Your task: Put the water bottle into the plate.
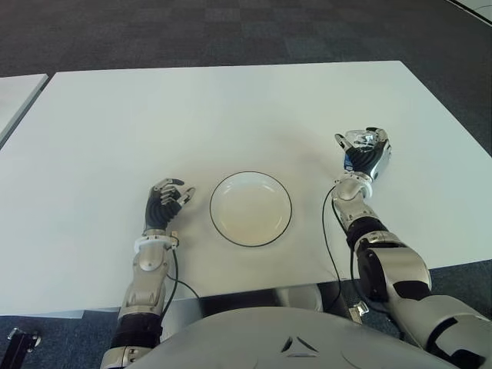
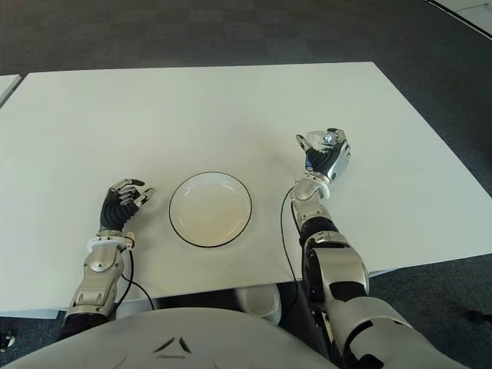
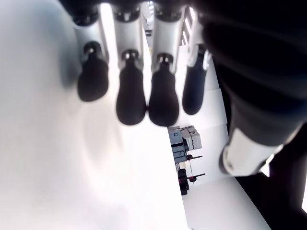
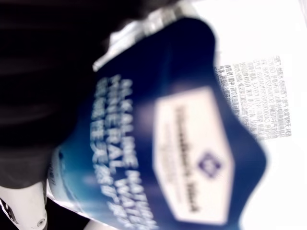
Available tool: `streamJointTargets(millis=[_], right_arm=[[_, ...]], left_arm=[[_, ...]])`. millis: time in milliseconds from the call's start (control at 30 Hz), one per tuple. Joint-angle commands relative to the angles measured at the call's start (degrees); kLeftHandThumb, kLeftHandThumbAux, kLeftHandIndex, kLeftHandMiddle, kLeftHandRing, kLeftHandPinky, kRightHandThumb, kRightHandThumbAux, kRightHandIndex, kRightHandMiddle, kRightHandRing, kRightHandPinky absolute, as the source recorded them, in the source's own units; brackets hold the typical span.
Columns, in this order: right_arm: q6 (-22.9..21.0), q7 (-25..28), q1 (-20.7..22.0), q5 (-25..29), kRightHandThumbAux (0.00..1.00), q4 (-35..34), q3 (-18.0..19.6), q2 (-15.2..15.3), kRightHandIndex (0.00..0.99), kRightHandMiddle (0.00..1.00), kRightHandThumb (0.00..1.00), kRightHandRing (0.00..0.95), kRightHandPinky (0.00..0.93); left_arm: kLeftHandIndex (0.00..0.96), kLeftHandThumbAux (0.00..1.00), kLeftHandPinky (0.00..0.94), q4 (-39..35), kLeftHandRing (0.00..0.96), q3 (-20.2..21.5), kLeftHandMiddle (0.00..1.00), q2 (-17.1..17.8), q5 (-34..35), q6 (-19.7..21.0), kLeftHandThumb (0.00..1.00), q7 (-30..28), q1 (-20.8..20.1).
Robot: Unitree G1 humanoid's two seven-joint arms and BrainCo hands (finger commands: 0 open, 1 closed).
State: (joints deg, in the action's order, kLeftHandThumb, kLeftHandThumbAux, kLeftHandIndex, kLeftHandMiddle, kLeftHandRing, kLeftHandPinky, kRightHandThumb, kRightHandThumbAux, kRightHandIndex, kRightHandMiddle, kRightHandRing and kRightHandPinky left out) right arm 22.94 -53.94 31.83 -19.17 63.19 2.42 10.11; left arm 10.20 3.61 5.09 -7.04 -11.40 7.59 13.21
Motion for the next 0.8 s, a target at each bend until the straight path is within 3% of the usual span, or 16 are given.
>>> streamJointTargets(millis=[33,400,467,633,800], right_arm=[[0.04,-2.55,-4.29,-2.34,0.728,-6.89,-2.85,-3.48,0.438,0.877,0.695,0.873,0.877],[10.13,-2.28,-11.34,-10.96,0.728,-20.79,-10.29,-1.09,0.438,0.899,0.699,0.893,0.881],[9.79,-2.21,-13.54,-13.9,0.728,-27.56,-12.14,-1.92,0.438,0.9,0.7,0.895,0.882],[15.0,-2.21,-13.77,-16.97,0.729,-31.14,-14.33,-0.93,0.437,0.904,0.701,0.903,0.893],[17.01,-0.65,-14.46,-19.01,0.729,-34.1,-15.31,0.05,0.437,0.906,0.701,0.905,0.895]], left_arm=[[0.438,0.715,0.69,2.22,0.701,-0.2,0.728,-0.41,-0.11,1.04,0.708,0.01,0.85],[0.438,0.714,0.691,3.72,0.695,-0.02,0.724,-0.42,0.42,0.16,0.708,-0.4,0.27],[0.438,0.715,0.703,4.12,0.699,0.05,0.729,-0.3,0.59,-0.12,0.708,-0.61,0.11],[0.438,0.715,0.721,4.77,0.715,0.01,0.74,-0.17,0.16,-0.99,0.706,-0.27,-0.07],[0.437,0.715,0.705,4.89,0.712,-0.03,0.738,-0.12,0.09,-1.07,0.706,-0.29,-0.07]])
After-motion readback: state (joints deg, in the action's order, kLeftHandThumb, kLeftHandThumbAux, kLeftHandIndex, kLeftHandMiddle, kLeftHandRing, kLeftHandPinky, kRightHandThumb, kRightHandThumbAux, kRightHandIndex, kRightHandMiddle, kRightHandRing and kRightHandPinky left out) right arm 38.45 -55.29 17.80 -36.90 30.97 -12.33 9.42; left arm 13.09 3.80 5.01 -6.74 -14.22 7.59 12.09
